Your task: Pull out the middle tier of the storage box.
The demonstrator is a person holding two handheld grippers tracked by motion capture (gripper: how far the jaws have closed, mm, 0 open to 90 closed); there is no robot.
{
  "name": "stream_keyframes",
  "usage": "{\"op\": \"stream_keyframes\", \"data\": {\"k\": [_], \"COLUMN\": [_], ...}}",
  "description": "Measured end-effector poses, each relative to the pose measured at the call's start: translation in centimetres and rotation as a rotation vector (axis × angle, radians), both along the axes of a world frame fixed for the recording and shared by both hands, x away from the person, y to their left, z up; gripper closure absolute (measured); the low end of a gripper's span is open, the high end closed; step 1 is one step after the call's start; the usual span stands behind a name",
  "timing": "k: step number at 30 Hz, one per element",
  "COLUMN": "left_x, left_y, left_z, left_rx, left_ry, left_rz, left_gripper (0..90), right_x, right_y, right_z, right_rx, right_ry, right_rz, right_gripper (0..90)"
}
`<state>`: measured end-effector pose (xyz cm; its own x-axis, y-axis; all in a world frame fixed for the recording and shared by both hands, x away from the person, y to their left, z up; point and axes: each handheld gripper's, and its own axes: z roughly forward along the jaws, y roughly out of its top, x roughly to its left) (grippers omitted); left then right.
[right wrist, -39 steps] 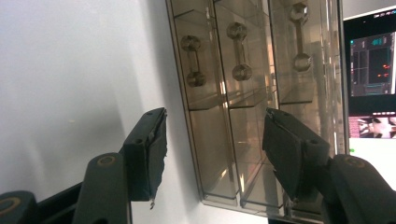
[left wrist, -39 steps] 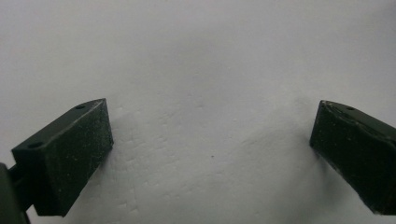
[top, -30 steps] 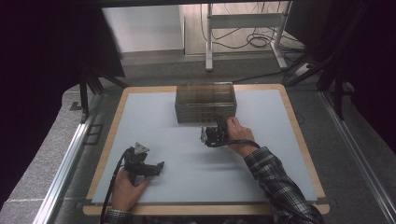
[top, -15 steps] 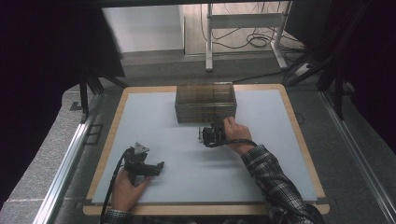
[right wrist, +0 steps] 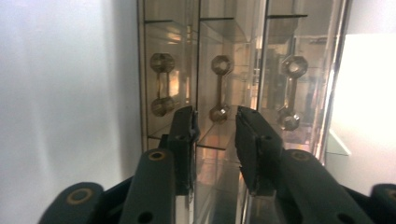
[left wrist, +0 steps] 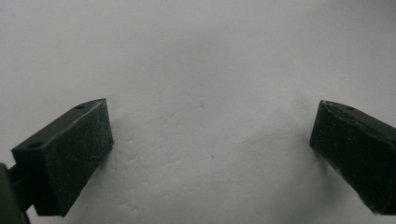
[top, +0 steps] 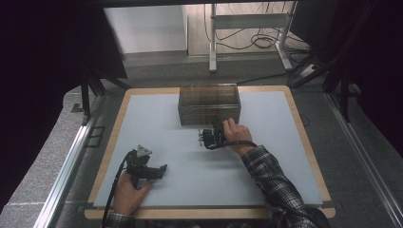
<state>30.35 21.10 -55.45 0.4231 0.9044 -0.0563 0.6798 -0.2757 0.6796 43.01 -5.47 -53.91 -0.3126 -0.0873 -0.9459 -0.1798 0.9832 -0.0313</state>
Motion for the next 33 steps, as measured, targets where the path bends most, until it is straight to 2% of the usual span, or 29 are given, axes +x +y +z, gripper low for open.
{"op": "stream_keyframes", "data": {"k": [5, 11, 13, 14, 15, 28, 33], "left_x": [0.0, 0.0, 0.0, 0.0, 0.0, 0.0, 0.0], "left_y": [0.0, 0.0, 0.0, 0.0, 0.0, 0.0, 0.0], "left_z": [0.0, 0.0, 0.0, 0.0, 0.0, 0.0, 0.0], "left_rx": [0.000, 0.000, 0.000, 0.000, 0.000, 0.000, 0.000], "left_ry": [0.000, 0.000, 0.000, 0.000, 0.000, 0.000, 0.000], "left_rz": [0.000, 0.000, 0.000, 0.000, 0.000, 0.000, 0.000], "left_gripper": [0.0, 0.0, 0.0, 0.0, 0.0, 0.0, 0.0], "right_x": [0.2, 0.3, 0.3, 0.5, 0.3, -0.5, -0.9], "right_y": [0.2, 0.5, 0.6, 0.6, 0.6, 0.3, 0.1], "right_z": [-0.2, -0.2, -0.3, -0.1, -0.2, -0.1, -0.1], "right_rx": [0.001, -0.009, 0.003, 0.012, 0.013, -0.002, 0.007], "right_ry": [-0.024, -0.030, -0.037, 0.024, -0.029, -0.028, -0.029], "right_rz": [-0.005, -0.006, -0.009, -0.004, -0.011, 0.007, 0.017], "right_gripper": [73.5, 79.2, 79.8, 80.1, 80.5, 80.8, 80.7]}}
